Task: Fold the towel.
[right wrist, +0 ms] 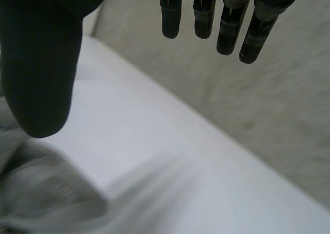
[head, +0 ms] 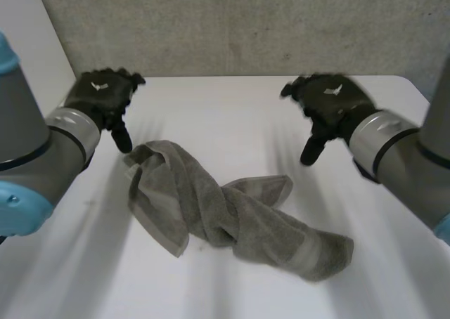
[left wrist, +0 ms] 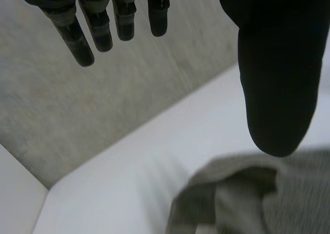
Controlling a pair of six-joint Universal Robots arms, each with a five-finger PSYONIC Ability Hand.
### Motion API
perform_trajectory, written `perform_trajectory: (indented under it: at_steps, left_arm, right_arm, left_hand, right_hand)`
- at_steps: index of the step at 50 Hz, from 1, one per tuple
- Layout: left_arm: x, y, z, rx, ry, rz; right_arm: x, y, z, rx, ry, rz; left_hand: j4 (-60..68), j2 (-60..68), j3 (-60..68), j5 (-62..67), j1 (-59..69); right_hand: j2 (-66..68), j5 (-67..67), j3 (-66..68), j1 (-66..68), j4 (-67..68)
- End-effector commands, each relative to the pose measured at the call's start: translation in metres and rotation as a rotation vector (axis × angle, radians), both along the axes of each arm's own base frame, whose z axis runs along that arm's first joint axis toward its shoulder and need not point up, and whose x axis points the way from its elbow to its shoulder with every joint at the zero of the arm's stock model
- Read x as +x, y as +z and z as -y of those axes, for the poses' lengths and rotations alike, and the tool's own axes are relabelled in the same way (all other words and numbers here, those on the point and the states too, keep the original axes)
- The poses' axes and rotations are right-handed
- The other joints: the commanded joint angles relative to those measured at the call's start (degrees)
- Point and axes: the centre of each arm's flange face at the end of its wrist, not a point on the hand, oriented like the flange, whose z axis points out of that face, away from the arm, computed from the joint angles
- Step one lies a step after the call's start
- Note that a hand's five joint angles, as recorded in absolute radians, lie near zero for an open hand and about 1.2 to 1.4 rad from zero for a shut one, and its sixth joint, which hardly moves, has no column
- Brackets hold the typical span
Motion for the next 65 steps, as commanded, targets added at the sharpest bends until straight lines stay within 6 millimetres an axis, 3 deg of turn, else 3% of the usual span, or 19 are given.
perform_trajectory:
  at_steps: [1,8,10,14,16,17,19,26,33,35,41,43,50,54,56,57,59,65]
  left_arm:
    - [0.003,-0.046,0.028,0.073,-0.041,0.115]
    - [-0.002,-0.081,0.042,0.095,-0.088,0.107]
    - [-0.006,-0.100,0.041,0.123,-0.135,0.108]
    - [-0.009,-0.114,0.040,0.141,-0.172,0.105]
    - [-0.011,-0.122,0.041,0.140,-0.190,0.100]
    - [-0.011,-0.122,0.041,0.140,-0.190,0.100]
    - [-0.011,-0.123,0.042,0.134,-0.186,0.099]
    - [-0.012,-0.122,0.043,0.122,-0.189,0.096]
    - [-0.013,-0.118,0.047,0.101,-0.188,0.094]
    - [-0.014,-0.115,0.052,0.079,-0.187,0.089]
    - [-0.018,-0.110,0.062,0.041,-0.186,0.081]
    - [-0.020,-0.106,0.068,0.019,-0.187,0.074]
    - [-0.027,-0.109,0.078,0.003,-0.216,0.064]
    - [-0.031,-0.115,0.080,0.007,-0.260,0.058]
    - [-0.036,-0.120,0.080,0.009,-0.304,0.050]
    - [-0.036,-0.120,0.080,0.009,-0.304,0.050]
    - [-0.037,-0.121,0.081,0.007,-0.311,0.048]
    - [-0.036,-0.121,0.078,0.007,-0.313,0.069]
  right_arm:
    - [0.014,-0.053,0.008,0.158,0.076,-0.052]
    - [0.019,-0.106,0.016,0.288,0.073,-0.099]
    - [0.020,-0.112,0.018,0.290,0.069,-0.099]
    - [0.022,-0.122,0.024,0.274,0.056,-0.082]
    - [0.023,-0.129,0.030,0.244,0.028,-0.060]
    - [0.023,-0.129,0.030,0.244,0.028,-0.060]
    - [0.023,-0.133,0.037,0.192,-0.003,-0.039]
    - [0.025,-0.141,0.041,0.148,-0.003,-0.021]
    - [0.025,-0.124,0.043,0.099,-0.003,0.008]
    - [0.024,-0.114,0.042,0.075,0.000,0.013]
    - [0.024,-0.111,0.042,0.062,0.002,0.012]
    - [0.026,-0.110,0.044,0.050,0.004,0.008]
    - [0.029,-0.111,0.049,0.011,0.031,-0.028]
    - [0.033,-0.112,0.052,-0.010,0.063,-0.045]
    - [0.035,-0.113,0.053,-0.024,0.080,-0.054]
    - [0.035,-0.113,0.053,-0.024,0.080,-0.054]
    - [0.035,-0.112,0.053,-0.028,0.081,-0.056]
    - [0.035,-0.110,0.053,-0.030,0.082,-0.053]
  left_hand:
    - [2.22,2.21,2.19,1.61,2.21]
    - [2.39,2.37,2.35,1.78,2.37]
    - [2.39,2.37,2.35,1.78,2.37]
    - [2.22,2.20,2.19,1.61,2.20]
    - [2.22,2.20,2.19,1.61,2.20]
    - [2.22,2.20,2.19,1.61,2.20]
    - [2.22,2.20,2.19,1.61,2.20]
    - [2.22,2.20,2.19,1.61,2.20]
    - [3.57,3.55,3.53,2.96,3.55]
    - [11.10,11.08,11.06,10.49,11.08]
    - [21.90,21.88,21.87,21.29,21.88]
    - [49.67,49.65,49.63,49.05,49.65]
    - [68.78,68.76,68.75,68.17,68.76]
    - [68.33,68.31,68.29,67.72,68.31]
    - [56.63,56.61,56.59,56.02,56.61]
    - [56.56,56.54,56.52,55.94,56.54]
    - [39.82,39.80,39.78,39.21,39.80]
    - [25.94,25.92,25.90,25.33,25.92]
  right_hand:
    - [4.76,5.04,5.36,6.20,4.22]
    - [9.64,9.91,10.23,11.07,9.10]
    - [10.31,10.58,10.90,11.75,9.77]
    - [15.53,15.80,16.12,16.97,14.99]
    - [25.72,26.00,26.32,27.16,25.18]
    - [25.79,26.06,26.38,27.23,25.25]
    - [40.36,40.63,40.95,41.80,39.82]
    - [67.20,67.48,67.80,68.64,66.66]
    - [67.28,67.55,67.87,68.72,66.74]
    - [67.28,67.55,67.87,68.72,66.74]
    - [67.28,67.55,67.87,68.72,66.74]
    - [67.28,67.55,67.87,68.72,66.74]
    - [67.28,67.55,67.87,68.72,66.74]
    - [67.28,67.55,67.87,68.72,66.74]
    - [67.28,67.55,67.87,68.72,66.74]
    - [67.28,67.55,67.87,68.72,66.74]
    - [67.28,67.55,67.87,68.72,66.74]
    - [67.28,67.55,67.87,68.72,66.74]
